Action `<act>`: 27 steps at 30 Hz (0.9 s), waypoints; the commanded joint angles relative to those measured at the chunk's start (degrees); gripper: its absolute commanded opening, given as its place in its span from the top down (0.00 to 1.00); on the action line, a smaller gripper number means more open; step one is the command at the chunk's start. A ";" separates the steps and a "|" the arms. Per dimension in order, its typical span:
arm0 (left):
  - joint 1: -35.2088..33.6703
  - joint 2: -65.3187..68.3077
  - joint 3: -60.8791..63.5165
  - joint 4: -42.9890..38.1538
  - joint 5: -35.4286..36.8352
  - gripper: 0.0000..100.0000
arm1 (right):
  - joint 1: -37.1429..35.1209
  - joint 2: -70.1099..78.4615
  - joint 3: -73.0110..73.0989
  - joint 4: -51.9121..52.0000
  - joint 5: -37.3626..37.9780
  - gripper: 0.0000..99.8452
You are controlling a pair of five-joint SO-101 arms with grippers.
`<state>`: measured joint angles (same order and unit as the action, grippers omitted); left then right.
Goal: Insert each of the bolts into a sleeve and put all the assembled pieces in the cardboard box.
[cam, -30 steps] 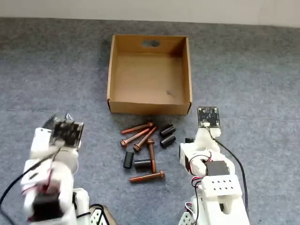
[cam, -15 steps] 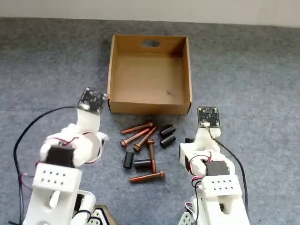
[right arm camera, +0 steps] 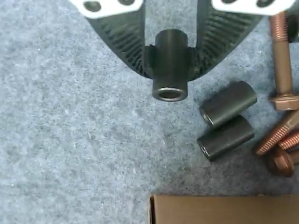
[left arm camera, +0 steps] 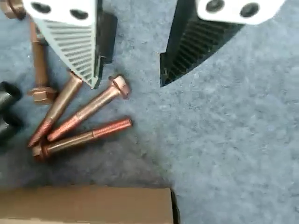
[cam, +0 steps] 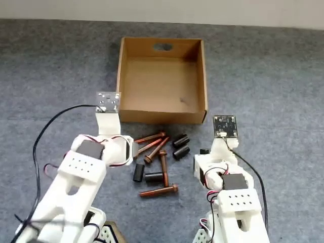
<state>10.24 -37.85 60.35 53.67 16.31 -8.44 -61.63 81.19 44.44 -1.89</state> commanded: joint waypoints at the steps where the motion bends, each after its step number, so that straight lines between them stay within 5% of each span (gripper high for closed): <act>1: 0.75 5.67 -0.48 -3.08 0.35 0.79 | 1.10 -0.92 -0.22 -0.75 -0.35 0.99; 27: 1.36 12.18 2.15 -14.59 0.44 0.79 | 1.10 -0.92 -0.13 -0.75 -0.35 0.99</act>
<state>10.68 -25.71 61.67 39.96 16.40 -8.44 -61.63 81.19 44.44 -1.89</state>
